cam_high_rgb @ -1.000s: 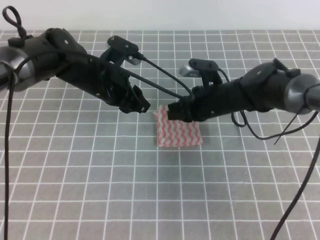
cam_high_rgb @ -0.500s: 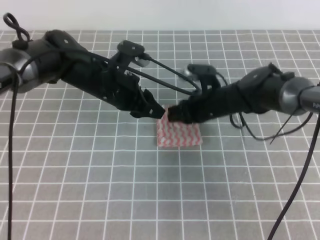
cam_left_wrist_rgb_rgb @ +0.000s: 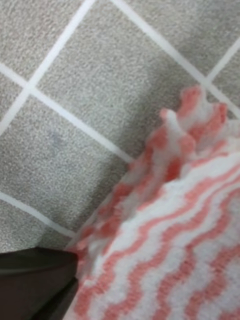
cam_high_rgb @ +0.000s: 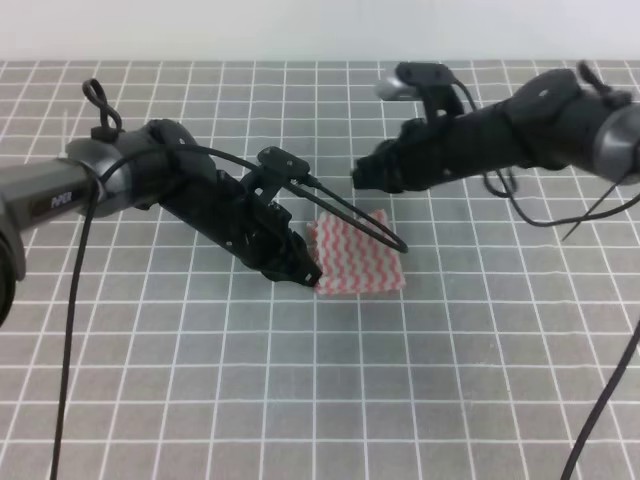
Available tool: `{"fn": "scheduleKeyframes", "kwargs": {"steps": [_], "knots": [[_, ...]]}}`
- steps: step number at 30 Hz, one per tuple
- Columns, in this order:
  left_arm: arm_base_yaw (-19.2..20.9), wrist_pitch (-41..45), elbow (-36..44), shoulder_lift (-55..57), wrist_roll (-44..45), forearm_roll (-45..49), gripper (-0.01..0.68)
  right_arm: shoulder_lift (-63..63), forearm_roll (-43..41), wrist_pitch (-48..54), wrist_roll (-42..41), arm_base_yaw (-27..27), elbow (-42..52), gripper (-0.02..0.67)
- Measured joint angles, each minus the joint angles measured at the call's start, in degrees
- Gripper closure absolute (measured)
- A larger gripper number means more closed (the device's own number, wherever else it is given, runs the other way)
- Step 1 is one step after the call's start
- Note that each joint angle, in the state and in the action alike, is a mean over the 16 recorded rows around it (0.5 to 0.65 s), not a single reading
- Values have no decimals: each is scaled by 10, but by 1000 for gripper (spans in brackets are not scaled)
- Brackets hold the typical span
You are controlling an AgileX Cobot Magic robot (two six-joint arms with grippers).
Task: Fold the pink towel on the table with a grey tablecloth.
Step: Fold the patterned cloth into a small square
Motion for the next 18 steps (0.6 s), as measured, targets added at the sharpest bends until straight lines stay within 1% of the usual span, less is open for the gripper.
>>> {"fn": "scheduleKeyframes", "kwargs": {"steps": [9,18], "knots": [[-1,-15,0,16,-9,11,673,1,-88,53,65,-21,-9,666],[-1,-10,0,16,-12,14,673,17,-101,55,72,-22,-9,666]]}}
